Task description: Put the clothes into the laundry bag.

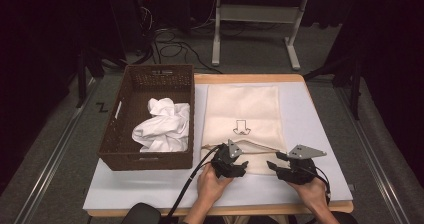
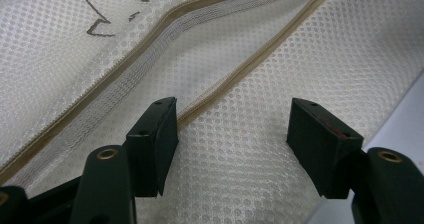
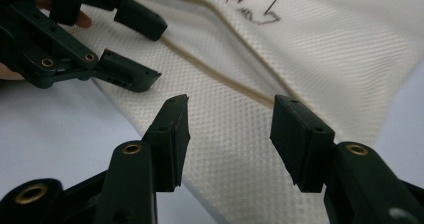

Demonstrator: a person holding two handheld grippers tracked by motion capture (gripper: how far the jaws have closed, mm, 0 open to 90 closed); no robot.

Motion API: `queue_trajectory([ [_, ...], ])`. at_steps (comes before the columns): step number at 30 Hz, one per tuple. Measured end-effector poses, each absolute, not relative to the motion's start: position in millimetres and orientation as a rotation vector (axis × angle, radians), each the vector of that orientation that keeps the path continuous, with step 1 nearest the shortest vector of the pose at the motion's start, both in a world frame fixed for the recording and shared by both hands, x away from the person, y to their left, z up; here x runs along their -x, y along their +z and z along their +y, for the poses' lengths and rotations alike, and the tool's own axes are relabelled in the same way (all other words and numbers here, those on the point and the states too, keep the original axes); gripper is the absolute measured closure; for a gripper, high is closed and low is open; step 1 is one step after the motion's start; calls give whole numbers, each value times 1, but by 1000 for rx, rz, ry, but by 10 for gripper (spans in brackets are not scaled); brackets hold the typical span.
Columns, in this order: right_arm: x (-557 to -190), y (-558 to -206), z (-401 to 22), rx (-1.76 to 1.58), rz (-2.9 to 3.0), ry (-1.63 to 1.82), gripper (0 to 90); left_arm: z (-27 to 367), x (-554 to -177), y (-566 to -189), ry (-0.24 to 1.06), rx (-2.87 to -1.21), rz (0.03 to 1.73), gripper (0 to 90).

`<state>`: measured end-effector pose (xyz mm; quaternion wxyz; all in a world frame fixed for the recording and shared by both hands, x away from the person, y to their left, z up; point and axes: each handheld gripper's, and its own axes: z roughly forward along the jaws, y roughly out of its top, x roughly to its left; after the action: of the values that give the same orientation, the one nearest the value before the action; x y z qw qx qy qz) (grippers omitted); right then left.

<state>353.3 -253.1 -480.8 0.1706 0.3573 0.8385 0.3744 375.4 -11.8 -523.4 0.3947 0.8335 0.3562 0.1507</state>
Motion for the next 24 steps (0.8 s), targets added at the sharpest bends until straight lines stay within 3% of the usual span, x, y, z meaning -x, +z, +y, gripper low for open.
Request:
queue_trajectory([
  [24, -411, -467, -194, -920, 2531, 813, 462, -11, -376, -524, 365, -2111, 899, 347],
])
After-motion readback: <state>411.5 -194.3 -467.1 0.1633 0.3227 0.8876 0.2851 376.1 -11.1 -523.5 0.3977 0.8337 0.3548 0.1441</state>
